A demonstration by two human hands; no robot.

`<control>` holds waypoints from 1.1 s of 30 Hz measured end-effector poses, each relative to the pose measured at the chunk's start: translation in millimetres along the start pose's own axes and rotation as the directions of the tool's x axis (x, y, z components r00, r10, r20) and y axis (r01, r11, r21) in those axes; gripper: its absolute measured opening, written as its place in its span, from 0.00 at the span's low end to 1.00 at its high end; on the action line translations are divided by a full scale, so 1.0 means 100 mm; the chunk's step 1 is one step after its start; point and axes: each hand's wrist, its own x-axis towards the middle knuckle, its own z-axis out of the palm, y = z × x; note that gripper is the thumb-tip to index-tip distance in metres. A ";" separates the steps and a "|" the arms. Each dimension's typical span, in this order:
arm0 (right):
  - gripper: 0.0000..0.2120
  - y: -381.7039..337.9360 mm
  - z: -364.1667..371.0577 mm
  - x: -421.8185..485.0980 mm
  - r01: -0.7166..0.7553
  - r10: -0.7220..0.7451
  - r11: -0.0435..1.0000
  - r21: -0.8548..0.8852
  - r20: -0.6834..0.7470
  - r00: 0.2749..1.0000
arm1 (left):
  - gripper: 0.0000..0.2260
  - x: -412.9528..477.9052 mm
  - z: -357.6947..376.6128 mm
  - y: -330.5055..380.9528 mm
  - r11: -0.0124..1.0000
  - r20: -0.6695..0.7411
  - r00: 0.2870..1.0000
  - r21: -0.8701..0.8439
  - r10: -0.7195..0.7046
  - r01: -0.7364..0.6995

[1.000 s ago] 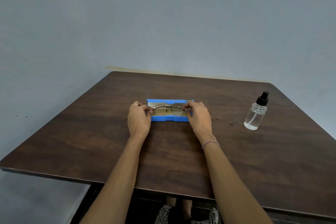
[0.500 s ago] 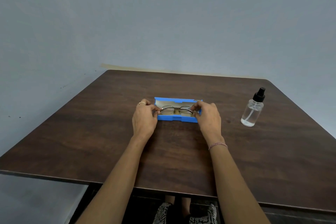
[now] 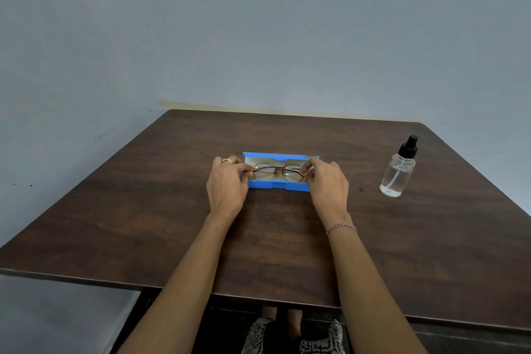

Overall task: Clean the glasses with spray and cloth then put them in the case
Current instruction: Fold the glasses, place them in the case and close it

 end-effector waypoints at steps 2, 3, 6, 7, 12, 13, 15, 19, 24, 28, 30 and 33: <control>0.08 0.00 -0.01 0.00 0.009 -0.009 0.999 0.035 -0.001 1.000 | 0.09 0.01 0.00 0.00 1.000 0.002 1.000 0.001 0.001 -0.001; 0.07 0.01 -0.02 0.00 0.017 -0.017 0.999 0.051 0.004 1.000 | 0.09 0.01 0.00 0.00 1.000 -0.002 1.000 -0.005 0.000 0.000; 0.06 0.01 -0.04 0.00 0.048 -0.051 0.995 0.093 0.034 0.998 | 0.09 0.01 0.00 -0.01 1.000 -0.025 1.000 -0.026 -0.002 0.001; 0.07 0.01 -0.05 -0.01 0.054 -0.059 0.993 0.109 0.040 0.997 | 0.08 0.01 0.00 -0.01 0.999 -0.035 0.999 -0.032 -0.003 0.002; 0.09 0.01 -0.11 0.01 -0.018 0.005 0.968 0.252 0.056 0.998 | 0.09 0.01 -0.01 0.00 1.000 -0.059 0.998 -0.024 -0.003 0.002; 0.09 0.01 -0.12 0.01 -0.033 0.019 0.960 0.279 0.055 0.998 | 0.09 0.01 0.00 0.00 1.000 -0.056 0.998 -0.018 0.000 -0.001; 0.09 0.01 -0.13 0.02 -0.061 0.046 0.945 0.322 0.056 0.997 | 0.08 0.01 0.00 0.01 1.000 -0.049 0.999 -0.009 0.002 -0.002; 0.10 0.02 -0.16 0.00 -0.096 0.081 0.940 0.326 0.060 0.995 | 0.08 0.00 0.00 0.02 1.000 -0.023 1.000 0.011 -0.001 0.001; 0.10 0.01 -0.17 0.01 -0.107 0.085 0.949 0.298 0.085 0.993 | 0.07 0.00 -0.01 0.02 1.000 -0.005 1.000 0.027 0.003 -0.003; 0.09 0.01 -0.17 0.01 -0.075 0.051 0.965 0.251 0.099 0.994 | 0.08 0.01 -0.03 0.03 1.000 -0.005 1.000 0.025 -0.014 0.014; 0.10 0.01 -0.16 0.02 -0.059 0.033 0.970 0.236 0.112 0.993 | 0.08 0.00 -0.04 0.04 0.999 0.002 1.000 0.035 -0.022 0.021; 0.09 0.04 -0.13 0.05 -0.044 0.014 0.972 0.231 0.127 0.992 | 0.08 0.00 -0.04 0.03 0.999 -0.003 1.000 0.027 -0.022 0.022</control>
